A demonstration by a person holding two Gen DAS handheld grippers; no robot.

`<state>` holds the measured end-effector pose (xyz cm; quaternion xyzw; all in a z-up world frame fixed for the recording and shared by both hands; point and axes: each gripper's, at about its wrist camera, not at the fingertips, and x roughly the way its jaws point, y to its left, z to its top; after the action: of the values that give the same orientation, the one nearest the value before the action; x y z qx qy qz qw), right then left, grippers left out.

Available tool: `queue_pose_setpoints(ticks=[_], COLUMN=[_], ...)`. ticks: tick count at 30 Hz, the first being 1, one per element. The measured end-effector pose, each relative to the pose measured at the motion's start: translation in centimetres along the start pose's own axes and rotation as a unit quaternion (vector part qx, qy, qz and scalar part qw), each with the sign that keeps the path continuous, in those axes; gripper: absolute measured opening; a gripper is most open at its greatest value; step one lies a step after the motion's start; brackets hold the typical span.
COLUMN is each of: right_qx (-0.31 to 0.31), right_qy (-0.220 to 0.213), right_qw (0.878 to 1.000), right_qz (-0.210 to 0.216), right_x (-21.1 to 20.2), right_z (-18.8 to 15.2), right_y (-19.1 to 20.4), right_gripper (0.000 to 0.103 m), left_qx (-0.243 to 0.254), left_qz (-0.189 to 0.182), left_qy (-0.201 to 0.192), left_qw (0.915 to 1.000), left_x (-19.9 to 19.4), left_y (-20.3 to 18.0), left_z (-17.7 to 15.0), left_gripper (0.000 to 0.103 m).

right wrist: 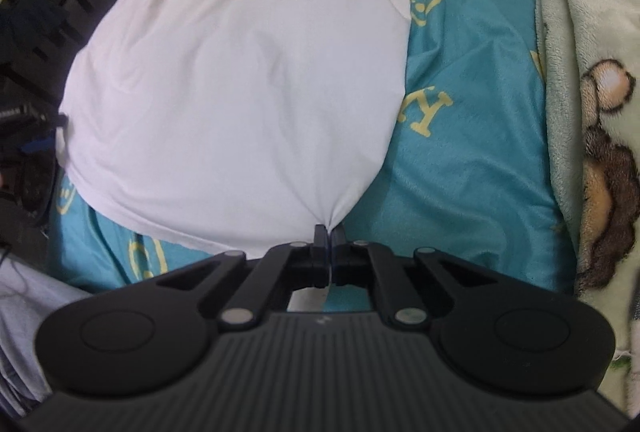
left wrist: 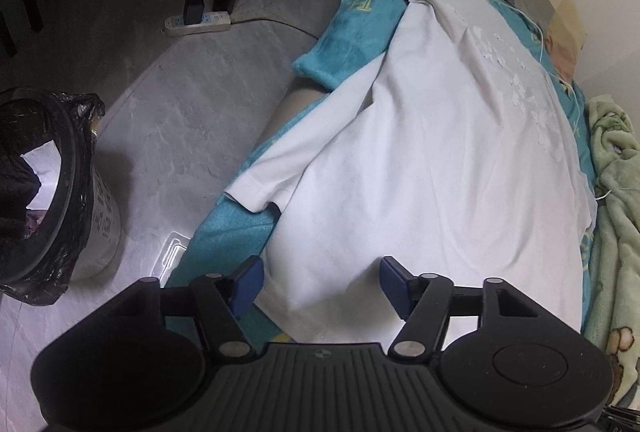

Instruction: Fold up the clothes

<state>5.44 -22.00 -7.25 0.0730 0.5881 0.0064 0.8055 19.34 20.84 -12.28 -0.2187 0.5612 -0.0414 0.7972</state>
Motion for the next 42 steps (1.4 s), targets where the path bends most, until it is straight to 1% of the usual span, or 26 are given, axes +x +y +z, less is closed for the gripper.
queue_pose_setpoints(ticks=[2, 4, 5, 6, 7, 8, 10, 12, 14, 17, 21, 24, 25, 28, 30, 32, 34, 36, 38, 40, 42], right_qx=[0.009, 0.011, 0.008, 0.003, -0.005, -0.011, -0.01, -0.003, -0.012, -0.04, -0.078, -0.109, -0.115, -0.131, -0.13, -0.113, -0.089, -0.066, -0.043, -0.015, 0.013], right_qy=[-0.011, -0.019, -0.022, -0.025, -0.026, -0.025, -0.023, -0.021, -0.02, -0.027, -0.028, -0.014, -0.006, 0.017, 0.024, 0.012, 0.003, -0.011, -0.029, -0.064, -0.099], right_qw=[1.0, 1.0, 1.0, 1.0, 1.0, 1.0, 1.0, 1.0, 1.0, 0.999, 0.996, 0.993, 0.993, 0.991, 0.991, 0.993, 0.996, 0.998, 0.999, 0.997, 0.994], right_qz=[0.008, 0.012, 0.01, 0.007, 0.002, -0.002, -0.002, 0.001, 0.0, -0.015, -0.025, -0.03, -0.031, -0.034, -0.034, -0.033, -0.022, -0.009, 0.009, 0.039, 0.05], right_x=[0.1, 0.6, 1.0, 1.4, 1.8, 2.1, 2.5, 2.2, 1.3, -0.9, -3.5, -4.3, -4.1, -3.3, -2.5, -2.6, -2.9, -3.5, -4.3, -5.3, -6.2], right_z=[0.1, 0.3, 0.4, 0.4, 0.5, 0.5, 0.7, 0.9, 1.2, 1.4, 1.3, 0.6, 0.2, -0.9, -1.5, -1.5, -1.4, -1.3, -1.4, -1.5, -1.5], right_y=[-0.3, -0.1, 0.1, 0.3, 0.5, 0.6, 0.4, -0.1, -0.4, -0.8, -0.8, -0.2, -0.2, 0.1, 0.3, 0.3, -0.1, -0.7, -1.4, -2.3, -3.1], right_gripper=[0.004, 0.004, 0.004, 0.004, 0.004, 0.004, 0.004, 0.004, 0.004, 0.004, 0.004, 0.004, 0.003, 0.004, 0.004, 0.005, 0.006, 0.007, 0.007, 0.009, 0.02], left_qx=[-0.001, -0.003, -0.004, -0.005, -0.006, -0.006, 0.001, 0.008, 0.019, 0.038, 0.038, 0.043, 0.044, 0.058, 0.052, 0.047, 0.051, 0.061, 0.075, 0.087, 0.107], left_qz=[0.0, -0.005, -0.008, -0.012, -0.017, -0.021, -0.023, -0.027, -0.046, -0.064, -0.09, -0.09, -0.086, -0.054, -0.045, -0.037, -0.034, -0.022, -0.006, 0.007, 0.026], left_qy=[-0.001, 0.004, 0.006, 0.008, 0.01, 0.006, -0.018, -0.04, -0.047, -0.051, -0.043, -0.025, -0.019, -0.007, -0.001, 0.002, -0.008, -0.012, -0.017, -0.03, -0.049], left_qw=[1.0, 1.0, 0.9999, 0.9999, 0.9998, 0.9997, 0.9996, 0.9988, 0.9977, 0.9959, 0.9943, 0.9947, 0.9951, 0.9969, 0.9977, 0.9982, 0.9981, 0.9978, 0.9971, 0.9957, 0.9927], left_x=[-0.1, 0.1, 0.2, 0.2, 0.3, 0.1, -0.9, -1.9, -3.3, -5.9, -9.9, -12.0, -12.3, -12.4, -11.9, -11.5, -11.9, -12.2, -12.5, -13.0, -13.7], left_y=[-0.1, -0.1, 0.0, 0.0, 0.0, -0.1, -0.3, -0.5, -1.0, -1.7, -1.9, -1.6, -1.4, -1.0, -0.6, -0.3, -0.5, -1.0, -1.8, -2.5, -3.7], left_z=[-0.1, -0.1, -0.1, -0.1, -0.2, -0.2, -0.3, -0.4, -0.7, -1.3, -2.1, -3.1, -3.6, -4.8, -5.1, -5.4, -5.4, -5.5, -5.7, -5.9, -6.1], left_gripper=[0.057, 0.042, 0.039, 0.03, 0.014, 0.006, 0.002, 0.002, 0.001, 0.001, 0.001, 0.001, 0.001, 0.001, 0.001, 0.002, 0.003, 0.003, 0.01, 0.026, 0.032])
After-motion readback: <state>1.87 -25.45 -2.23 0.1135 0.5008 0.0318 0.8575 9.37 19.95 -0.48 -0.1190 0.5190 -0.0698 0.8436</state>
